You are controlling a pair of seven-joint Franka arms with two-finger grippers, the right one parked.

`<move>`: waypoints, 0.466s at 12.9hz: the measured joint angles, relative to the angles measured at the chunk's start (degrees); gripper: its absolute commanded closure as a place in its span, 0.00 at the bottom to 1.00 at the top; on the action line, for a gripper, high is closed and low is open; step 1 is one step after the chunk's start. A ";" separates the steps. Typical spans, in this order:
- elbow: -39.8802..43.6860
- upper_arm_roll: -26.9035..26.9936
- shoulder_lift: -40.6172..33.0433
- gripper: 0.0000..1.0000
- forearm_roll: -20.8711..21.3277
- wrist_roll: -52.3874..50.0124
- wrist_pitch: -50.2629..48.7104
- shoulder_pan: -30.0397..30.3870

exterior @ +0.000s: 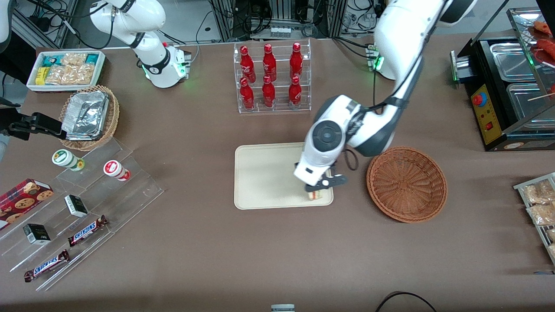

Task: Place sandwich from basket to tray
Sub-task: 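Lift the sandwich and carry it with the left gripper over the tray, then lower the sandwich onto the tray and open the left gripper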

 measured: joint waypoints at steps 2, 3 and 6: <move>1.32 0.07 3.10 1.00 0.02 -3.51 3.97 -2.91; 1.71 0.10 4.11 1.00 0.04 -4.68 4.80 -3.89; 2.65 0.14 5.24 1.00 1.35 -6.73 4.98 -4.73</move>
